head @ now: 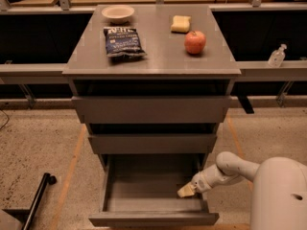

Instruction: Open bottom drawer

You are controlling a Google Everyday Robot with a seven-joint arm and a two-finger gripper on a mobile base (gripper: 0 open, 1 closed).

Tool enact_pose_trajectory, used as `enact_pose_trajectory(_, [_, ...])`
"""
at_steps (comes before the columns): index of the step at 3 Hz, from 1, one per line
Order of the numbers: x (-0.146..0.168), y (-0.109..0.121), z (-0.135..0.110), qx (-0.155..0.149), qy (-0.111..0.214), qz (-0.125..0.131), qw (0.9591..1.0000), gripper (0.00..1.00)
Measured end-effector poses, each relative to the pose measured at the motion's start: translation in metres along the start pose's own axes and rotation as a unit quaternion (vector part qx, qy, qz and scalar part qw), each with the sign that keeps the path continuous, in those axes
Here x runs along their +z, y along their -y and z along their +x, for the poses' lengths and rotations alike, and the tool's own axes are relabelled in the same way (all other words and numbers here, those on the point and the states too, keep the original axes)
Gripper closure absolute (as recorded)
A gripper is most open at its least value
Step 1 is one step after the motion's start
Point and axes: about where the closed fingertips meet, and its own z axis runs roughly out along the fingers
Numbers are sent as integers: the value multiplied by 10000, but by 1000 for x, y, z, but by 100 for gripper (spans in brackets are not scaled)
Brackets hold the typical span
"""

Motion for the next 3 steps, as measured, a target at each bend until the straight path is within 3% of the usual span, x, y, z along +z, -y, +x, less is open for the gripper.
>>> enact_pose_trajectory(1, [4,-1,1,11,-27,-31,10000,8])
enact_pose_trajectory(2, [5,-2,1,11,-33,-44,10000,0])
enact_pose_trajectory(3, [5,-2,1,11,-34,-45,10000,0])
